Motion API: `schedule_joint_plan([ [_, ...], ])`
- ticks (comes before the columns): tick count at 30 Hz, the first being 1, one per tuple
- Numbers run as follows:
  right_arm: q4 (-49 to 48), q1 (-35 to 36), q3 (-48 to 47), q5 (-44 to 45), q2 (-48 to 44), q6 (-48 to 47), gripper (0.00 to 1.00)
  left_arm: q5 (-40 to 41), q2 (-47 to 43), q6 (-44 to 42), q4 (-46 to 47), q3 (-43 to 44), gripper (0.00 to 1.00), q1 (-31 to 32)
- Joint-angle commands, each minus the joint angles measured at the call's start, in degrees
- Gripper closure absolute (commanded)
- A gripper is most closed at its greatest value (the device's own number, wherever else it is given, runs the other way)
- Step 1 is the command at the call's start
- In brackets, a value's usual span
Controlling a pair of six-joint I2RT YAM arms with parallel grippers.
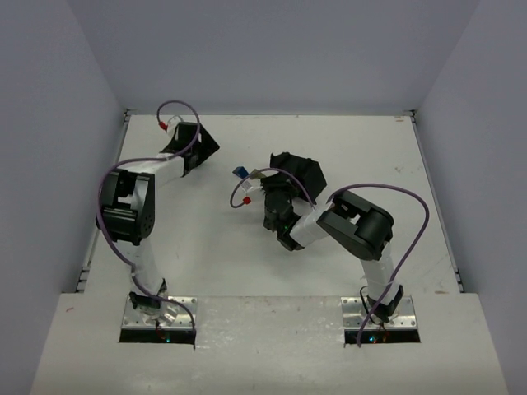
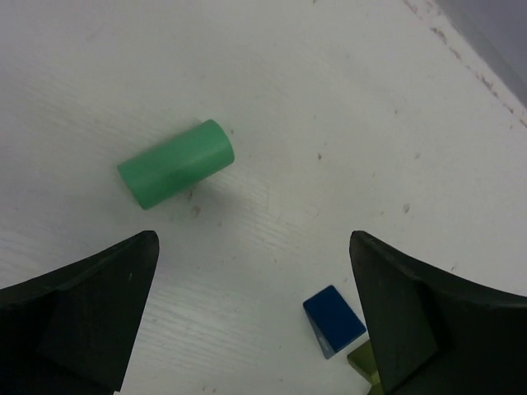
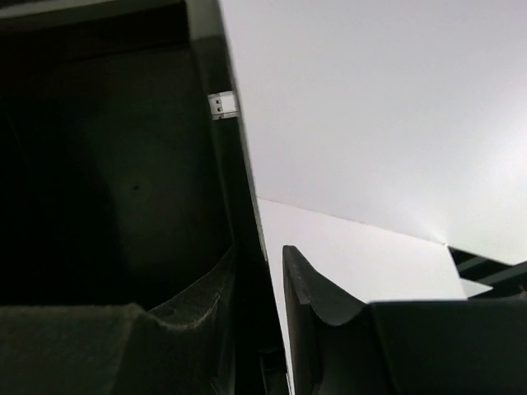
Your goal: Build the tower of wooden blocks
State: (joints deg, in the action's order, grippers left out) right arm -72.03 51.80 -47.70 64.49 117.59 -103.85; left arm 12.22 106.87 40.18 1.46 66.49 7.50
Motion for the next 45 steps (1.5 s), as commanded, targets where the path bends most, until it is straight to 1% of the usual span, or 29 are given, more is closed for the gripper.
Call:
schedule_joint_plan([
  [1, -16.7, -1.0, 0.3, -1.0, -4.3, 4.1, 0.72, 10.8, 1.9, -2.9, -19.3, 16.4, 0.02, -0.4],
  [3, -16.7, -1.5, 0.1, -1.5, -5.1, 5.2, 0.72, 16.1, -3.5, -1.4, -18.4, 15.6, 0.00, -0.3],
  [4, -16.7, -1.8, -0.3, -1.3, -5.4, 5.8, 0.71, 18.2, -5.2, -1.9, -14.0, 15.2, 0.00, -0.6],
  [5, -16.7, -2.4, -1.2, -0.9, -6.1, 8.4, 0.71, 18.5, -5.7, -3.4, -10.7, 17.4, 0.00, -2.2],
  [6, -16.7, -2.7, -1.6, -0.8, -6.7, 13.4, 0.70, 17.3, -4.2, -4.1, -10.4, 20.4, 0.00, -4.6],
  [8, -16.7, -4.0, -3.0, 0.5, -8.3, 21.0, 0.70, 11.5, 5.6, -7.0, -17.5, 35.9, 0.00, -7.1],
  [9, -16.6, -4.5, -3.5, 0.7, -8.7, 22.8, 0.71, 10.1, 10.5, -7.4, -18.7, 37.9, 0.00, -7.6],
  [10, -16.6, -5.2, -3.7, 1.3, -9.7, 25.9, 0.71, 11.6, 20.6, -7.9, -26.5, 51.5, 0.00, -9.2],
  [11, -16.6, -6.0, -3.7, 2.0, -10.9, 29.6, 0.72, 13.6, 31.2, -8.7, -36.2, 68.8, 0.00, -11.1],
  [13, -16.5, -6.6, -3.2, 2.1, -12.0, 30.8, 0.72, 13.1, 35.6, -9.1, -41.1, 84.2, 0.00, -13.2],
  [14, -16.5, -7.1, -3.1, 2.2, -12.4, 31.0, 0.72, 11.0, 38.0, -9.0, -37.4, 84.5, 0.00, -14.5],
  [15, -16.5, -7.7, -2.8, 2.4, -12.8, 31.4, 0.70, 5.4, 34.6, -9.4, -20.8, 71.8, 0.00, -16.7],
  [16, -16.4, -8.1, -2.5, 3.0, -13.2, 31.8, 0.69, 0.1, 30.7, -9.0, -8.1, 60.9, 0.00, -18.5],
  [17, -16.3, -8.4, -2.2, 3.4, -13.3, 32.3, 0.70, -3.8, 28.7, -7.4, -0.9, 55.6, 0.00, -20.2],
  [18, -16.1, -8.7, -2.0, 3.6, -13.3, 32.8, 0.70, -6.6, 28.0, -5.4, 3.6, 53.5, 0.00, -21.6],
  [20, -15.9, -9.0, -2.4, 4.1, -12.5, 33.6, 0.70, -4.8, 34.5, -3.9, -0.5, 65.7, 0.00, -22.1],
  [21, -15.9, -9.0, -2.6, 4.2, -12.2, 33.3, 0.70, -4.4, 37.4, -3.7, -6.8, 70.9, 0.00, -22.0],
  [22, -15.9, -9.2, -2.6, 4.2, -12.0, 33.3, 0.70, -4.7, 39.9, -3.7, -6.9, 71.0, 0.00, -22.0],
  [23, -15.9, -9.3, -2.1, 4.2, -11.9, 33.5, 0.70, -5.5, 42.2, -2.8, -8.2, 75.8, 0.00, -21.9],
  [24, -15.9, -9.5, -2.1, 4.2, -11.9, 33.6, 0.70, -4.5, 42.0, -2.7, -8.2, 75.9, 0.00, -21.9],
  [26, -15.9, -9.9, -1.2, 4.6, -12.8, 34.6, 0.70, -6.5, 40.7, 0.8, -2.2, 66.6, 0.00, -22.7],
  [28, -15.9, -9.9, -0.1, 4.3, -13.9, 35.0, 0.70, -9.5, 42.7, 3.0, -0.8, 67.8, 0.00, -24.0],
  [29, -15.9, -9.9, 0.2, 4.3, -14.4, 35.0, 0.70, -11.2, 45.0, 3.9, -3.0, 71.6, 0.01, -24.6],
  [30, -15.9, -10.0, 0.5, 4.1, -14.8, 35.2, 0.69, -15.6, 47.4, 4.1, -3.1, 73.9, 0.00, -24.9],
  [31, -15.9, -10.0, 0.8, 4.1, -15.1, 35.4, 0.68, -18.1, 48.5, 5.0, -1.4, 74.0, 0.00, -25.2],
  [35, -15.9, -10.1, 2.7, 4.1, -16.9, 36.1, 0.68, -21.2, 48.8, 8.7, 6.4, 69.7, 0.00, -26.5],
  [39, -15.9, -10.1, 4.9, 3.9, -18.8, 37.0, 0.68, -21.3, 50.3, 10.3, 2.5, 73.7, 0.00, -26.6],
  [42, -15.9, -10.2, 6.2, 3.9, -20.5, 37.4, 0.68, -21.2, 48.9, 15.4, -2.2, 73.1, 0.00, -26.9],
  [45, -15.9, -10.3, 7.6, 3.8, -22.5, 37.6, 0.68, -20.5, 47.8, 17.0, -6.8, 72.9, 0.00, -26.9],
])
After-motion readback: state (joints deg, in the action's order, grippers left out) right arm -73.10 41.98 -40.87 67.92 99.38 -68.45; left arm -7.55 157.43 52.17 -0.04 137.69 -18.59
